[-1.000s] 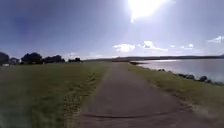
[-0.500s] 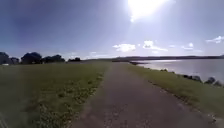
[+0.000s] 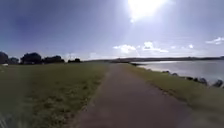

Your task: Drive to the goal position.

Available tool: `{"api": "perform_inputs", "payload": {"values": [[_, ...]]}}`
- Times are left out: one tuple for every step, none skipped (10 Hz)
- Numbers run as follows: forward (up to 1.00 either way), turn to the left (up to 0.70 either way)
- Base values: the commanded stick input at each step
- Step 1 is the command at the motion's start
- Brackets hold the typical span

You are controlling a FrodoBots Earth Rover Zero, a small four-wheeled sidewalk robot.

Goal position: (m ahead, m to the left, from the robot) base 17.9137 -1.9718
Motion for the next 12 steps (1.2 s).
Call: {"api": "perform_inputs", "payload": {"values": [[0.70,0.05],[0.70,0.05],[0.70,0.05],[0.70,0.05],[0.70,0.05],[0.70,0.05],[0.70,0.05],[0.70,-0.06],[0.70,-0.30],[0.70,-0.30],[0.70,0.05],[0.70,0.05]]}}
